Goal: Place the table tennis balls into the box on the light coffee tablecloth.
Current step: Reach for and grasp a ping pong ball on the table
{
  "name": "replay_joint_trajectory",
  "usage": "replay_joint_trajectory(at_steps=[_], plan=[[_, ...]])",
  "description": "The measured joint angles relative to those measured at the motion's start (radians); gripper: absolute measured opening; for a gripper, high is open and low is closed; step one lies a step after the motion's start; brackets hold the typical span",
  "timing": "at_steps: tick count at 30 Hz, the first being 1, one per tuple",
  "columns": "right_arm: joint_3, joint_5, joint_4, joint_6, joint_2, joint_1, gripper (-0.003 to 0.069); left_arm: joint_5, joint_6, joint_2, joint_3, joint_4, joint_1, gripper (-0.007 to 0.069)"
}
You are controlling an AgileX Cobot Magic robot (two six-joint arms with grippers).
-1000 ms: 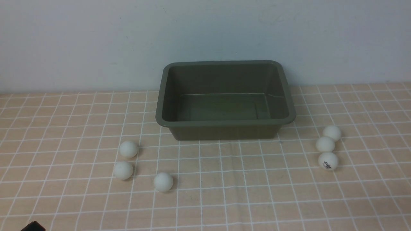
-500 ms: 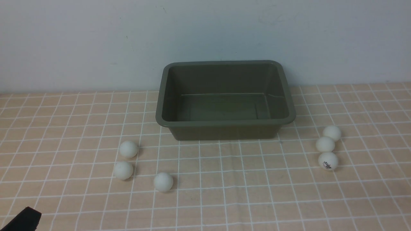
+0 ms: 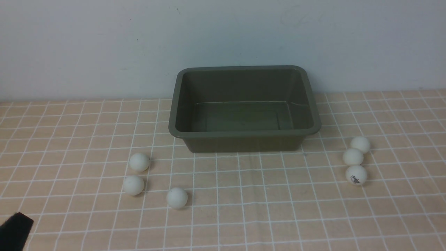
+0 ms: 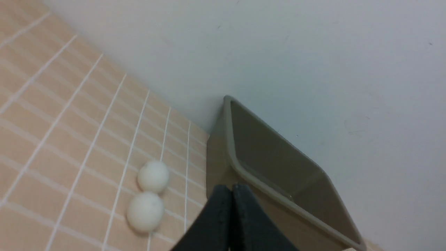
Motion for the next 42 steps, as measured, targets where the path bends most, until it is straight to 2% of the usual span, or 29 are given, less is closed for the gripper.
replay_joint_trajectory(at_steps=[1, 2, 3, 4, 6, 7, 9, 12, 13, 15, 16, 17, 21, 25, 29, 33, 34, 35, 36, 38, 39, 40, 41, 42], plan=[[-0.020, 0.004, -0.070, 0.024, 0.000, 0.000, -0.0018, 0.011, 0.040, 0.000, -0.024, 0.000, 0.000, -0.0069], [-0.063, 0.012, -0.166, 0.068, 0.002, 0.000, -0.0018, 0.046, 0.132, 0.000, -0.058, 0.000, 0.000, -0.0069], [-0.070, 0.013, -0.183, 0.077, 0.003, 0.000, -0.0018, 0.046, 0.132, 0.000, -0.064, 0.000, 0.000, -0.0069], [-0.116, 0.019, -0.328, 0.155, 0.026, 0.000, -0.0018, 0.098, 0.230, 0.006, -0.105, 0.000, 0.000, -0.0069], [-0.179, 0.020, -0.527, 0.290, 0.088, 0.000, -0.0018, 0.169, 0.329, 0.044, -0.149, 0.000, 0.000, -0.0069], [-0.183, 0.018, -0.547, 0.290, 0.088, 0.000, -0.0018, 0.183, 0.345, 0.055, -0.153, 0.000, 0.000, -0.0069], [-0.240, -0.023, -0.835, 0.490, 0.188, 0.000, -0.0018, 0.256, 0.422, 0.148, -0.194, 0.000, 0.000, -0.0069], [-0.299, -0.144, -1.176, 0.752, 0.319, 0.000, -0.0018, 0.321, 0.485, 0.268, -0.235, 0.000, 0.000, -0.0069], [-0.314, -0.177, -1.251, 0.788, 0.347, 0.000, -0.0018, 0.333, 0.495, 0.305, -0.248, 0.001, 0.000, -0.0069], [-0.368, -0.307, -1.520, 1.004, 0.453, -0.001, -0.0018, 0.360, 0.533, 0.396, -0.290, 0.004, 0.000, -0.0069], [-0.376, -0.316, -1.533, 1.019, 0.463, -0.001, -0.0018, 0.362, 0.537, 0.414, -0.294, 0.004, 0.000, -0.0069], [-0.403, -0.375, -1.617, 1.138, 0.550, -0.002, -0.0017, 0.381, 0.565, 0.485, -0.332, 0.011, 0.000, -0.0069], [-0.443, -0.406, -1.662, 1.258, 0.708, -0.005, -0.0017, 0.416, 0.592, 0.623, -0.402, 0.053, 0.000, -0.0069], [-0.498, -0.344, -1.662, 1.290, 0.846, -0.005, -0.0016, 0.460, 0.597, 0.741, -0.456, 0.094, 0.000, -0.0069], [-0.567, -0.173, -1.662, 1.290, 0.927, -0.005, -0.0016, 0.476, 0.599, 0.803, -0.467, 0.101, 0.000, -0.0069], [-0.656, 0.211, -1.650, 1.218, 1.010, -0.005, -0.0016, 0.485, 0.628, 0.840, -0.468, 0.104, 0.000, -0.0069], [-0.660, 0.247, -1.647, 1.210, 1.013, -0.005, -0.0016, 0.485, 0.627, 0.841, -0.468, 0.104, 0.000, -0.0069], [-0.671, 0.383, -1.622, 1.123, 1.034, -0.005, -0.0016, 0.485, 0.645, 0.841, -0.470, 0.108, 0.000, -0.0069], [-0.672, 0.429, -1.602, 1.083, 1.039, -0.005, -0.0016, 0.485, 0.648, 0.841, -0.470, 0.112, 0.000, -0.0069], [-0.676, 0.589, -1.428, 0.886, 1.052, -0.006, -0.0016, 0.485, 0.650, 0.841, -0.470, 0.126, 0.000, -0.0069], [-0.676, 0.601, -1.408, 0.864, 1.052, -0.006, -0.0016, 0.485, 0.650, 0.841, -0.470, 0.129, 0.000, -0.0069], [-0.677, 0.690, -1.215, 0.665, 1.058, -0.006, -0.0016, 0.485, 0.647, 0.841, -0.470, 0.143, 0.000, -0.0069], [-0.677, 0.701, -1.187, 0.638, 1.059, -0.006, -0.0016, 0.484, 0.644, 0.841, -0.470, 0.144, 0.000, -0.0069], [-0.677, 0.774, -0.987, 0.438, 1.068, -0.006, -0.0016, 0.483, 0.632, 0.841, -0.470, 0.155, 0.000, -0.0069]])
